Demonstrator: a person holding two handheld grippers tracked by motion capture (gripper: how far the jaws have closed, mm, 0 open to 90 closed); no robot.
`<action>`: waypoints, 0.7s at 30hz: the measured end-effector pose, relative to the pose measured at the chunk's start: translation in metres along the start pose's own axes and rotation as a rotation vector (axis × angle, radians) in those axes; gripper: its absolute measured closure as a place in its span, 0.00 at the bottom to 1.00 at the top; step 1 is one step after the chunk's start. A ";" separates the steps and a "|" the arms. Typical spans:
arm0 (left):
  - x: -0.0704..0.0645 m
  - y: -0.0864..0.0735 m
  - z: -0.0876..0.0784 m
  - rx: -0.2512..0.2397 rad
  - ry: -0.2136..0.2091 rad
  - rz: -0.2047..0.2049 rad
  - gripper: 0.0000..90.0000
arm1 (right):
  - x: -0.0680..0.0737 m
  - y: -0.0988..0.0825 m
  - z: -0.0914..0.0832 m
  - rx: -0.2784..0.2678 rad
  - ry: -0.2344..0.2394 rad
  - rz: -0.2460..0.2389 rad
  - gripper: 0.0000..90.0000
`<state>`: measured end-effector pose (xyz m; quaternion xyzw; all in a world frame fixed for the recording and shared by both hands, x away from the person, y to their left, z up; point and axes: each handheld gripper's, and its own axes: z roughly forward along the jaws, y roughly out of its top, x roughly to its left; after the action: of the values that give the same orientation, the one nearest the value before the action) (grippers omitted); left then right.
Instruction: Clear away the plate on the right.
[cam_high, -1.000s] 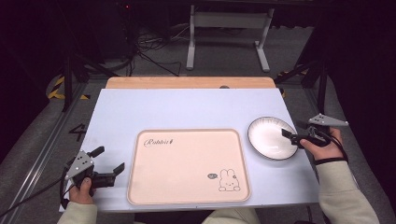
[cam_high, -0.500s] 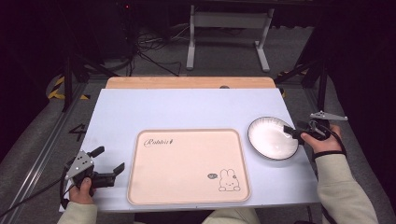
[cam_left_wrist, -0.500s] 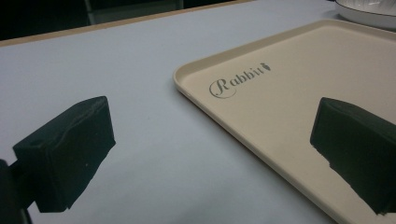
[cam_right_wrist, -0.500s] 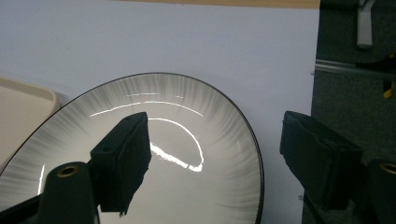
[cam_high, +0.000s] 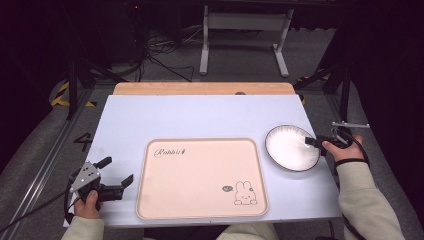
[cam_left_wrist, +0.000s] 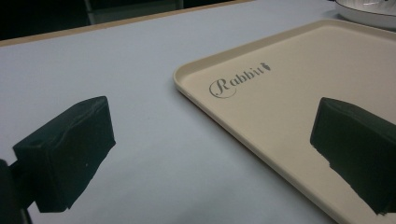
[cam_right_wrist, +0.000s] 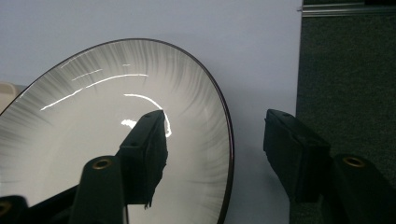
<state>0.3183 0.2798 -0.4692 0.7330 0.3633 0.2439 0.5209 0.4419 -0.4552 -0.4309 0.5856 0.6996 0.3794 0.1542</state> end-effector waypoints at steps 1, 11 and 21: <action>0.000 0.000 0.000 0.000 0.000 0.000 0.00 | 0.000 0.000 0.000 0.000 0.000 0.000 0.44; 0.000 0.000 0.000 0.002 0.002 -0.003 0.00 | -0.004 -0.002 0.004 0.062 0.026 0.077 0.65; 0.000 0.000 0.000 0.003 0.002 -0.003 0.00 | -0.004 -0.001 0.009 0.100 0.050 0.170 0.81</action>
<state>0.3183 0.2794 -0.4692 0.7330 0.3653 0.2433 0.5197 0.4483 -0.4559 -0.4389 0.6403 0.6689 0.3703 0.0745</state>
